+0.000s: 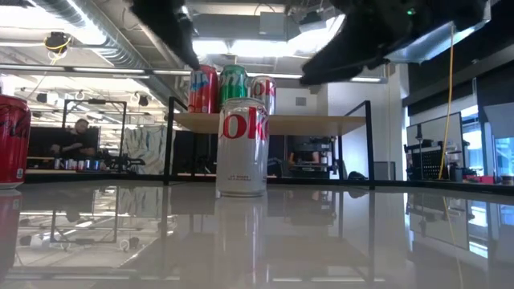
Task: Place canned beverage on shelf
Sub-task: Put the silver soda can aligned with the other silver soda can on the shelf
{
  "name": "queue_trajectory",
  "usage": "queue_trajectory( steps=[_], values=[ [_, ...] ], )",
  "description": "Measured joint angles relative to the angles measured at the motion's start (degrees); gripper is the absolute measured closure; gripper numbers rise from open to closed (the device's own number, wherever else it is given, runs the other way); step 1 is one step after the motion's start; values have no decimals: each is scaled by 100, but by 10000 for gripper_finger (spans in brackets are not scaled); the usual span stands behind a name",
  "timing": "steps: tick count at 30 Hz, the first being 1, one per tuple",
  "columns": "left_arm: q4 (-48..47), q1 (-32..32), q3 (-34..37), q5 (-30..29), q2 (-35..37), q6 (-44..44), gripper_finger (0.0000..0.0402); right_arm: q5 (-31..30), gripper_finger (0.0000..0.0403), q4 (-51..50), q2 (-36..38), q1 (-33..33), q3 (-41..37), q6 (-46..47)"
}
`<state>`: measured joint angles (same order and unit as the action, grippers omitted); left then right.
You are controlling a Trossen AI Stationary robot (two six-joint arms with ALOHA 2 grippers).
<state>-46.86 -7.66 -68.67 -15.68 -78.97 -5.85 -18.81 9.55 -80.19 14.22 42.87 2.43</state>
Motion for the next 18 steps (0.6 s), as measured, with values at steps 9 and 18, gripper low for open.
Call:
queue_trajectory(
  steps=[9, 18],
  values=[
    [3442, -493, 2709, 15, 1341, 29, 69, 15, 7, 2018, -924, -96, 11, -552],
    [4684, -548, 3648, 9, 1338, 44, 69, 157, 17, 2469, -1734, -461, 435, -286]
  ],
)
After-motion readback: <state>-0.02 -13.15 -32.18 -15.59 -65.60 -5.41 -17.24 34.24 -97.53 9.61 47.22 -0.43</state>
